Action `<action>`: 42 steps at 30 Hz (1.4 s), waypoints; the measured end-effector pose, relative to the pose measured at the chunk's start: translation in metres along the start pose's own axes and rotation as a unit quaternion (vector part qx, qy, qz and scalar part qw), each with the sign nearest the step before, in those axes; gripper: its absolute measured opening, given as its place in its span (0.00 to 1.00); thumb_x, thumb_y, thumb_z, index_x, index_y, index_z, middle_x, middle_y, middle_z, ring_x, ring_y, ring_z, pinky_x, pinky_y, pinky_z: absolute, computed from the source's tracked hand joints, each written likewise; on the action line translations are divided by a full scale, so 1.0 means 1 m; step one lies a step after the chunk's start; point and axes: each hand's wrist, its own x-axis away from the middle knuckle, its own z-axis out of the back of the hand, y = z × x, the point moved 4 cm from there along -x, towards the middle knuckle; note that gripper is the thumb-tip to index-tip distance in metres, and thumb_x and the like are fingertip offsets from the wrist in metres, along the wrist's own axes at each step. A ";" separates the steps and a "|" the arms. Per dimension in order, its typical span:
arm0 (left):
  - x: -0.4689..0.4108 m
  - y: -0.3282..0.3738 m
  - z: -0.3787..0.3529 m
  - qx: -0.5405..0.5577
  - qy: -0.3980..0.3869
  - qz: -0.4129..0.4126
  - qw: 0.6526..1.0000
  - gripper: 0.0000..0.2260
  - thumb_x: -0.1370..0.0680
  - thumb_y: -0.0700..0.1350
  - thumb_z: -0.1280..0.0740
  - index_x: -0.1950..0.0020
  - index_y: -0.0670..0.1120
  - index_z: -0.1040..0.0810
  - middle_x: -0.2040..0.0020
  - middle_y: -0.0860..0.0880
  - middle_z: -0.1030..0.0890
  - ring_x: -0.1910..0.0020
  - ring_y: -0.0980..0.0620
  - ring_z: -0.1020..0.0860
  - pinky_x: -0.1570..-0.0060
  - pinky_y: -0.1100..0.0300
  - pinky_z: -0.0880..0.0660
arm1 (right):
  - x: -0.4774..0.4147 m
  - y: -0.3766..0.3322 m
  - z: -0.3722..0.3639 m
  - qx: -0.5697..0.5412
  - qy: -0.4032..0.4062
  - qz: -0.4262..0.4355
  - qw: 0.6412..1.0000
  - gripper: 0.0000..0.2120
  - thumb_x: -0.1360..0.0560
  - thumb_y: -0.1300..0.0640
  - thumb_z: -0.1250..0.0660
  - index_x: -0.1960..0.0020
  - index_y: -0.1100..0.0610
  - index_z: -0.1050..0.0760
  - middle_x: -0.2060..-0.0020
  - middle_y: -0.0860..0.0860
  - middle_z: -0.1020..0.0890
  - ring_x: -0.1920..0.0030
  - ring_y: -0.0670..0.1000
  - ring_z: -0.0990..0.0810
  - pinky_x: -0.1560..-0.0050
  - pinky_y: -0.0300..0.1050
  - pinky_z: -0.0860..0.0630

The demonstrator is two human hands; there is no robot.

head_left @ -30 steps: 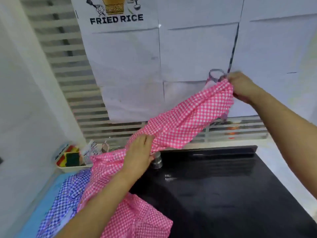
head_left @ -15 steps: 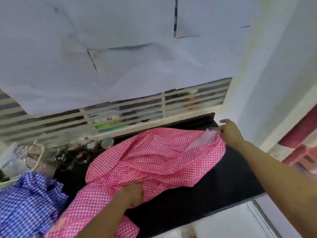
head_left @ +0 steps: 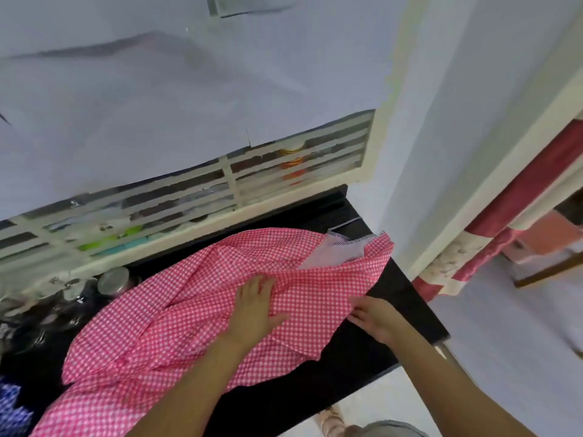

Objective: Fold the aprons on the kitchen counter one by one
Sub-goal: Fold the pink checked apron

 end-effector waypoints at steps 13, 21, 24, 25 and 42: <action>-0.021 -0.031 0.062 -0.089 -0.045 0.050 0.994 0.09 0.22 0.45 0.37 0.46 0.44 0.21 0.47 0.45 0.20 0.50 0.48 0.24 0.50 0.58 0.30 | 0.024 0.017 -0.015 0.114 0.084 0.061 0.988 0.18 0.23 0.49 0.33 0.39 0.59 0.29 0.44 0.53 0.22 0.47 0.53 0.23 0.47 0.49 0.25; 0.057 0.114 0.053 0.284 -0.336 -0.101 0.892 0.12 0.20 0.51 0.38 0.38 0.51 0.25 0.46 0.52 0.21 0.49 0.56 0.23 0.46 0.62 0.26 | 0.076 -0.007 -0.027 0.045 -0.069 0.042 0.996 0.01 0.24 0.66 0.35 0.54 0.64 0.28 0.58 0.59 0.22 0.59 0.55 0.21 0.65 0.45 0.20; 0.070 0.122 0.030 0.333 -0.398 -0.093 0.850 0.09 0.20 0.55 0.37 0.49 0.50 0.24 0.52 0.51 0.20 0.58 0.55 0.21 0.56 0.62 0.25 | 0.083 -0.003 0.015 0.298 0.091 0.095 0.945 0.11 0.25 0.70 0.43 0.65 0.62 0.32 0.68 0.55 0.28 0.70 0.50 0.29 0.73 0.40 0.32; 0.066 0.117 0.024 0.318 -0.367 -0.083 0.870 0.09 0.21 0.54 0.37 0.52 0.49 0.24 0.52 0.50 0.19 0.58 0.53 0.20 0.56 0.62 0.25 | 0.087 -0.001 0.030 0.364 0.117 0.089 0.920 0.12 0.23 0.68 0.44 0.64 0.62 0.30 0.68 0.55 0.26 0.68 0.51 0.28 0.71 0.40 0.33; 0.026 -0.006 -0.048 0.115 -0.020 0.039 0.992 0.17 0.18 0.50 0.41 0.30 0.51 0.29 0.35 0.39 0.27 0.37 0.42 0.28 0.37 0.55 0.32 | 0.026 -0.020 0.044 0.568 0.140 0.290 0.758 0.27 0.27 0.65 0.31 0.29 0.58 0.33 0.33 0.59 0.30 0.34 0.58 0.30 0.32 0.51 0.34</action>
